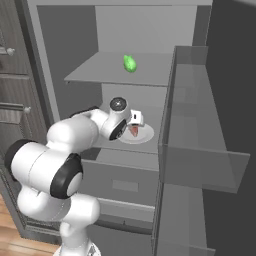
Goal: Transport the steak from the fridge to the microwave and turn on the microwave.
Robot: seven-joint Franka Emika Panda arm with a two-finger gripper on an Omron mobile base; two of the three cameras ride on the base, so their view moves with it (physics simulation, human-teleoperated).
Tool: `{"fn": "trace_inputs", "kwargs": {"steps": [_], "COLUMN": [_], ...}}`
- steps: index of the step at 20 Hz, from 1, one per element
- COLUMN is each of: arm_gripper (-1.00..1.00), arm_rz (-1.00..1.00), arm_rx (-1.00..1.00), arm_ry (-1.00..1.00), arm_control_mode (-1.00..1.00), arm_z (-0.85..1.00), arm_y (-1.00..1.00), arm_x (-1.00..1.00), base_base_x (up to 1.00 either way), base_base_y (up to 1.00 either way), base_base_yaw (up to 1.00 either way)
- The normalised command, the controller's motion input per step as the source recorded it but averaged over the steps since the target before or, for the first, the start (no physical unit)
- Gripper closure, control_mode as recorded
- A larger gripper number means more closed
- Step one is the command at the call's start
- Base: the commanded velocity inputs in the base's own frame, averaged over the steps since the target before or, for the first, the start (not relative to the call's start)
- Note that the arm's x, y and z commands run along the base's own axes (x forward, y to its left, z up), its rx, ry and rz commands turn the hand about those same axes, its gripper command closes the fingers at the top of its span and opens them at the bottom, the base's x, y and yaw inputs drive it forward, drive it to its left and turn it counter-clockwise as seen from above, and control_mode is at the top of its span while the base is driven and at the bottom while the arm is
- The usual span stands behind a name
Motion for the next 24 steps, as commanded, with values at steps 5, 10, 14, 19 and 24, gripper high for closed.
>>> {"fn": "trace_inputs", "kwargs": {"steps": [5,10,14,19,24], "arm_gripper": [-1.0,-1.0,-1.0,-1.0,-1.0], "arm_rz": [-0.02,0.0,0.0,0.0,0.0], "arm_rx": [0.0,0.0,0.0,0.0,0.0], "arm_ry": [0.0,-0.02,-0.04,-0.01,-0.01], "arm_control_mode": [-1.0,-1.0,-1.0,-1.0,-1.0], "arm_z": [-0.02,-0.07,-0.21,-0.19,-0.1], "arm_y": [0.0,0.0,0.0,0.0,0.06], "arm_x": [0.18,0.03,0.0,0.01,0.14], "base_base_x": [0.0,0.0,0.0,0.0,0.0], "base_base_y": [0.0,0.0,0.0,0.0,0.0], "base_base_yaw": [0.0,0.0,0.0,0.0,0.0]}}
